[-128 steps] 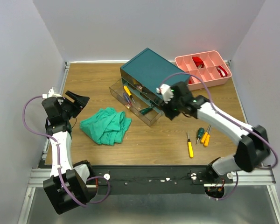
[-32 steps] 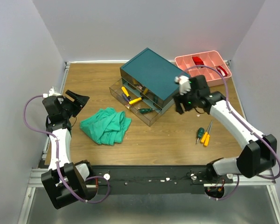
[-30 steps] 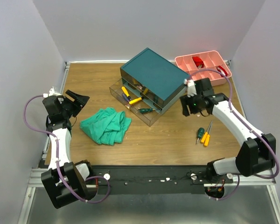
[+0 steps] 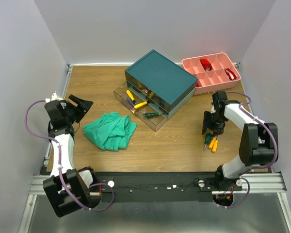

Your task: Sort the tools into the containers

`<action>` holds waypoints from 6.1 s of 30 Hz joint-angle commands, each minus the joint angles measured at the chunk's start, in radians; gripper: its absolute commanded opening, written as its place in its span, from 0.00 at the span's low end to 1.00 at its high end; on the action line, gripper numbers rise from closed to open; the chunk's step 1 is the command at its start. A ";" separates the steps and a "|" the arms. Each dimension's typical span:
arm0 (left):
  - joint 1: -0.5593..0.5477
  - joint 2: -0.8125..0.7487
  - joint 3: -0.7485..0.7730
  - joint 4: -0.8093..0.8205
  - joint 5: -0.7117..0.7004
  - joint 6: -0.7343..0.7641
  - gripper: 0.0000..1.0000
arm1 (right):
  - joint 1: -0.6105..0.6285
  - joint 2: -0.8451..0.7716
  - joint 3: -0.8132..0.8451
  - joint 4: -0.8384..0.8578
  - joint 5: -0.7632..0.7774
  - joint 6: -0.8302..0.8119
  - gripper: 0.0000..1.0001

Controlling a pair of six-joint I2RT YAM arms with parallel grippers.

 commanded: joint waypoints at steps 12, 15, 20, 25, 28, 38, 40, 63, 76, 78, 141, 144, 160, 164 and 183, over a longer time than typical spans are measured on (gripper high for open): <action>0.033 -0.023 -0.029 -0.019 -0.011 -0.009 0.80 | 0.037 0.015 0.063 -0.028 -0.152 -0.006 0.15; 0.031 -0.006 -0.027 -0.004 -0.008 -0.023 0.80 | 0.110 -0.028 0.155 -0.027 -0.265 0.017 0.04; 0.031 0.025 -0.003 0.013 0.012 -0.049 0.80 | 0.313 -0.061 0.327 0.042 -0.282 0.031 0.01; 0.031 0.022 0.008 0.013 0.014 -0.049 0.80 | 0.497 -0.006 0.453 0.137 -0.238 -0.052 0.01; 0.031 0.003 -0.001 0.006 0.017 -0.051 0.80 | 0.561 0.048 0.534 0.165 -0.212 -0.105 0.01; 0.031 -0.076 -0.056 -0.010 0.018 -0.054 0.80 | 0.655 0.300 0.743 0.214 -0.087 -0.213 0.38; 0.031 -0.083 -0.059 -0.008 0.017 -0.054 0.80 | 0.673 0.295 0.749 0.213 -0.093 -0.219 0.47; 0.031 -0.014 -0.062 0.058 0.023 -0.052 0.80 | 0.394 -0.577 -0.131 -0.115 -0.388 -1.459 0.62; 0.026 -0.024 -0.061 0.067 0.027 -0.029 0.80 | 0.285 -0.456 -0.269 -0.261 -0.288 -1.834 0.55; 0.026 -0.030 -0.064 0.065 0.026 -0.026 0.80 | 0.253 -0.418 -0.251 -0.289 -0.275 -1.900 0.55; 0.029 -0.023 -0.049 0.026 0.023 -0.037 0.80 | 0.560 0.378 0.875 0.253 -0.753 -0.558 0.49; 0.031 -0.023 -0.052 0.030 0.021 -0.035 0.80 | 0.560 0.349 0.843 0.249 -0.700 -0.573 0.60; 0.028 0.008 -0.058 0.058 0.026 -0.051 0.80 | 0.321 -0.312 0.079 -0.115 -0.402 -1.307 0.60; 0.026 0.023 -0.061 0.093 0.021 -0.052 0.80 | 0.187 -0.415 -0.054 -0.221 -0.321 -1.493 0.60; 0.026 -0.001 -0.061 0.064 0.020 -0.043 0.80 | 0.067 -0.357 -0.322 -0.016 -0.150 -1.633 0.58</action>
